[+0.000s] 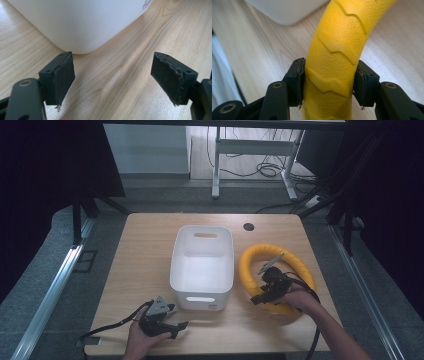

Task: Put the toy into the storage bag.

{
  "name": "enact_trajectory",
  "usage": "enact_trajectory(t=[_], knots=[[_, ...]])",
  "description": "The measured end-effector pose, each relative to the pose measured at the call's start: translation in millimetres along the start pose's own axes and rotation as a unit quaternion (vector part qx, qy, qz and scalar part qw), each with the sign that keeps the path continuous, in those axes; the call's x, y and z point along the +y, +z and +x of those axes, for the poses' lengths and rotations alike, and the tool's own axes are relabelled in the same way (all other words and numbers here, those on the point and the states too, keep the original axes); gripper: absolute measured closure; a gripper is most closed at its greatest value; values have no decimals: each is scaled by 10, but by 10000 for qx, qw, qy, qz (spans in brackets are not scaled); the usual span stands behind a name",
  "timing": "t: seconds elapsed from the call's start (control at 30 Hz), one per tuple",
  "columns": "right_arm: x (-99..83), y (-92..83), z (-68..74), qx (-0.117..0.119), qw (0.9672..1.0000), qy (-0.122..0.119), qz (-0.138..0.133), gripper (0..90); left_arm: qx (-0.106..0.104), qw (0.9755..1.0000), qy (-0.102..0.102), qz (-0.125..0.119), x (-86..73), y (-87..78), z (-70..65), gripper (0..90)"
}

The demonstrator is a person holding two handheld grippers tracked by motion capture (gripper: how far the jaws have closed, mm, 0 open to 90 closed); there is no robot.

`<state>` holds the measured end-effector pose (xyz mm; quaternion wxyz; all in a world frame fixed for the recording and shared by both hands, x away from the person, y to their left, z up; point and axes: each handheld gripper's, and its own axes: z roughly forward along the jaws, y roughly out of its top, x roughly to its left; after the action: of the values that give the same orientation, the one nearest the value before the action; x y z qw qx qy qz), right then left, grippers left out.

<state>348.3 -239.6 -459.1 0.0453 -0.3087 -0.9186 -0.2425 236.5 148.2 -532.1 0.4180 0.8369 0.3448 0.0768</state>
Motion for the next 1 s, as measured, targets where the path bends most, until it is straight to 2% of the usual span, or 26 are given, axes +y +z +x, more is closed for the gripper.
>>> enact_trajectory(t=[0.07,0.1,0.2,0.4,0.43,0.57,0.83,0.97,1.0], knots=[[-4,-81,-30,75,9998,52,-173,486,0,10000,-1,-2,1,-2,0,193],[-4,-81,-30,75,9998,52,-173,486,0,10000,-1,-2,1,-2,0,193],[-20,-228,-92,217,9985,126,-477,488,-4,10000,-3,-7,2,-5,1,193],[-39,-367,-146,294,9966,179,-751,489,-18,10000,-4,-9,3,-3,2,193],[-48,-417,-171,326,9954,210,-872,490,-33,10000,-12,-27,4,-7,2,193],[-72,-496,-221,399,9930,248,-1083,490,-30,10000,-8,-30,6,-11,3,193],[-98,-574,-256,439,9909,269,-1240,491,-38,10000,-12,-30,5,-8,3,193],[-103,-612,-266,396,9901,270,-1322,492,-36,10000,-10,-29,5,-8,3,193],[-109,-643,-254,323,9895,284,-1376,492,-34,10000,-9,-26,4,-6,2,193]])
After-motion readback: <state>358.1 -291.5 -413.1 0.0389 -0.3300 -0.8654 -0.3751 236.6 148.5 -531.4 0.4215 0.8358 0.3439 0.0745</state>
